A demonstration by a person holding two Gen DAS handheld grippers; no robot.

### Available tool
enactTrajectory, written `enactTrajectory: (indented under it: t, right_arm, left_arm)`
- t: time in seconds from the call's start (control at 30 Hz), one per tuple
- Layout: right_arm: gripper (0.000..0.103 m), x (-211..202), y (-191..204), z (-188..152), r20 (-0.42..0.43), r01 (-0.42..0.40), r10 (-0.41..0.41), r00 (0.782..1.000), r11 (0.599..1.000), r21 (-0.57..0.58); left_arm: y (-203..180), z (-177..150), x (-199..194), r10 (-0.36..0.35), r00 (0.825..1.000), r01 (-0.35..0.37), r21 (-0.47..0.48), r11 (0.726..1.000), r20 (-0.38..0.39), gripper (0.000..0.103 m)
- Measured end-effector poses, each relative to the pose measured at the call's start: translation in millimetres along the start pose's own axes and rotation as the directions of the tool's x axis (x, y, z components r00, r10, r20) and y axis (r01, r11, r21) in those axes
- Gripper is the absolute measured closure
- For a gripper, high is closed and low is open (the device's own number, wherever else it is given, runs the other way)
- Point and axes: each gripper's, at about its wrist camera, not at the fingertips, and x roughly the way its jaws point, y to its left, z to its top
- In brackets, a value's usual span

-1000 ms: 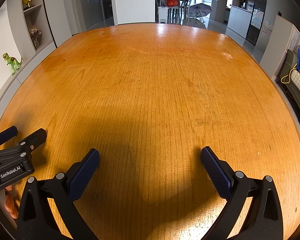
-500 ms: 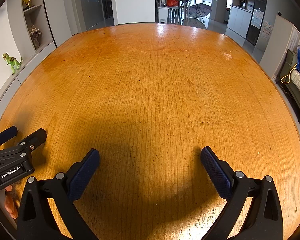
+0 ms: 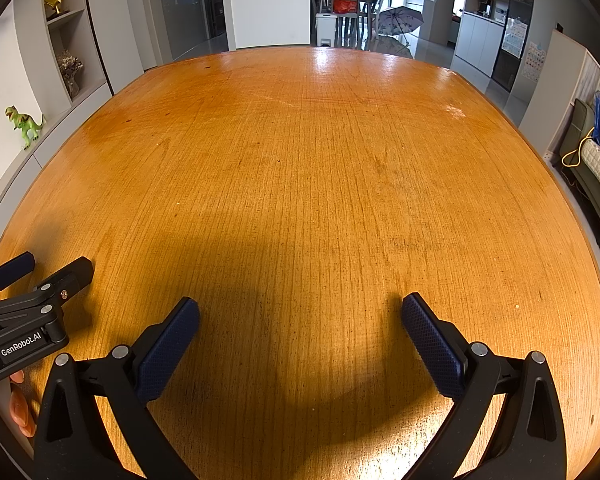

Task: Collect trash

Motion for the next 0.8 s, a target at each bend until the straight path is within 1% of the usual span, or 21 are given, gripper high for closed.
enactTrajectory:
  t: [0.8]
  right_arm:
    - [0.002, -0.1, -0.1, -0.1, 0.000, -0.001, 0.001, 1.000, 1.000, 0.001]
  left_arm:
    - [-3.2, -0.3, 2.2, -0.014, 1.000, 0.014, 0.021, 1.000, -0.001, 0.006]
